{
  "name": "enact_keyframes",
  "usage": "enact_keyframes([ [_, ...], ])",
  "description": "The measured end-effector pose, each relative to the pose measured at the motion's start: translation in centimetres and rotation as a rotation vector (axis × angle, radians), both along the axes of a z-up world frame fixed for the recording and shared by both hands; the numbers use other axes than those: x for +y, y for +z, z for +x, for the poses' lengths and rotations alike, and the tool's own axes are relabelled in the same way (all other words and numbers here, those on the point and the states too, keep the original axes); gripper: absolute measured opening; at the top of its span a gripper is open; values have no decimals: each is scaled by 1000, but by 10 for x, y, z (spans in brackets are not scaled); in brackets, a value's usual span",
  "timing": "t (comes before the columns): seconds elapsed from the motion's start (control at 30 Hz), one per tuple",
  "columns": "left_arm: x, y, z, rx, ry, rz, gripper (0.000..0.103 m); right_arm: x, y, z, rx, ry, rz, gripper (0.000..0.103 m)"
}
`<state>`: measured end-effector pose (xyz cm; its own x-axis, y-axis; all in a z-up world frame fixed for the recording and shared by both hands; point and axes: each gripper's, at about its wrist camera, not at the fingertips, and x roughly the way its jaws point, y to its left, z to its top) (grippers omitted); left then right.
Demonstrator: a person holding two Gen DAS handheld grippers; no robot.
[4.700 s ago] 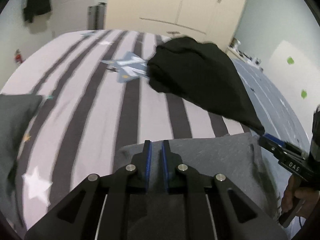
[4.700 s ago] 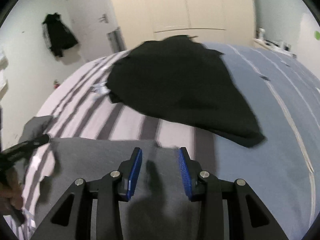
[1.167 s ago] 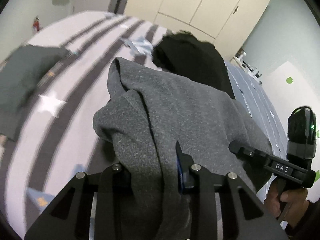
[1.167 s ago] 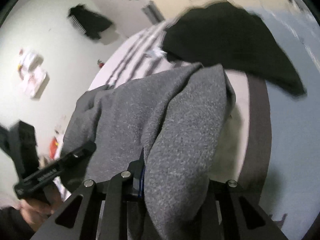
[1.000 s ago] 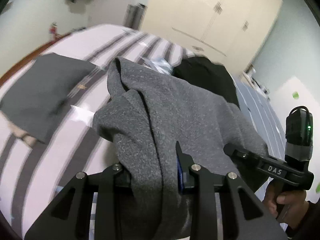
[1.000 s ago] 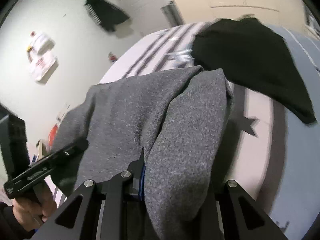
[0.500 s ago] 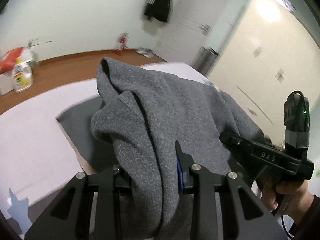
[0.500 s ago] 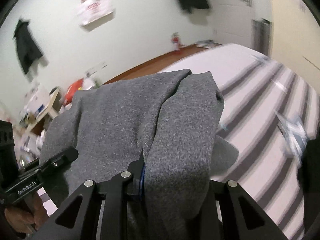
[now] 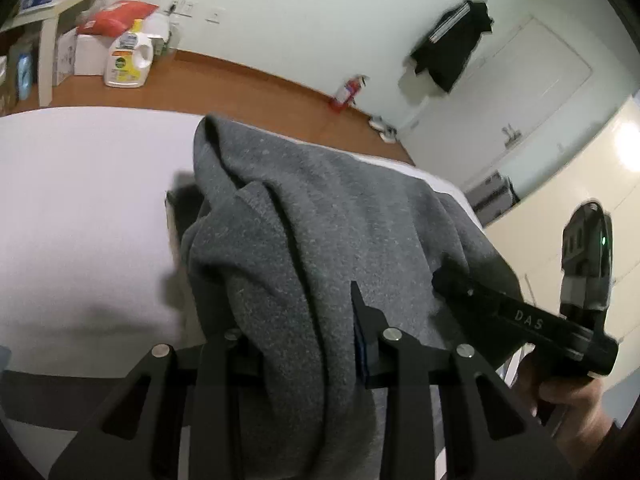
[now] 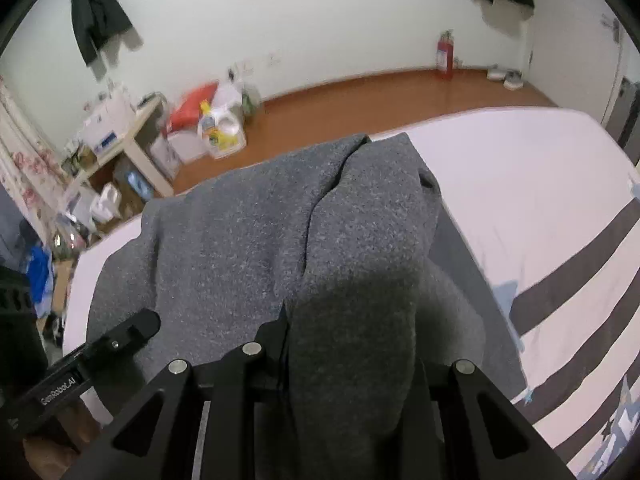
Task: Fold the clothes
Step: 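Lift the folded grey garment with both tools and carry it along the bed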
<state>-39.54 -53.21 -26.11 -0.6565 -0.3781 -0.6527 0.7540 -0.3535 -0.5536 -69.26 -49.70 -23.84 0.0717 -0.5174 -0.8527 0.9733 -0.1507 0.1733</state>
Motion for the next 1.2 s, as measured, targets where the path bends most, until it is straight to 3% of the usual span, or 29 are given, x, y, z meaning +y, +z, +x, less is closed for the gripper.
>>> enact_keyframes([
  [0.13, 8, 16, 10, 38, -123, -29, 27, 29, 10, 9, -48, -50, -32, 20],
  [0.23, 22, 32, 22, 76, -302, -25, 27, 71, 31, 17, -93, -150, -78, 20],
  [0.33, 42, 46, 40, 84, -512, -14, 27, 146, 47, 32, -165, -290, -114, 20],
  [0.43, 69, 55, 67, 44, -689, -18, 27, 213, 45, 73, -216, -421, -104, 20],
  [0.6, 104, 46, 118, -70, -892, -15, 27, 294, 26, 161, -297, -579, -78, 20],
  [0.8, 150, 16, 159, -223, -1074, -11, 28, 348, -11, 253, -306, -654, -15, 20],
  [0.93, 163, -9, 167, -294, -1130, -38, 29, 380, -51, 280, -352, -738, 15, 21],
  [1.07, 170, -6, 166, -308, -1166, -86, 30, 404, -82, 297, -425, -865, -39, 23],
  [1.2, 170, 2, 159, -302, -1192, -98, 30, 413, -78, 307, -408, -893, -66, 23],
])
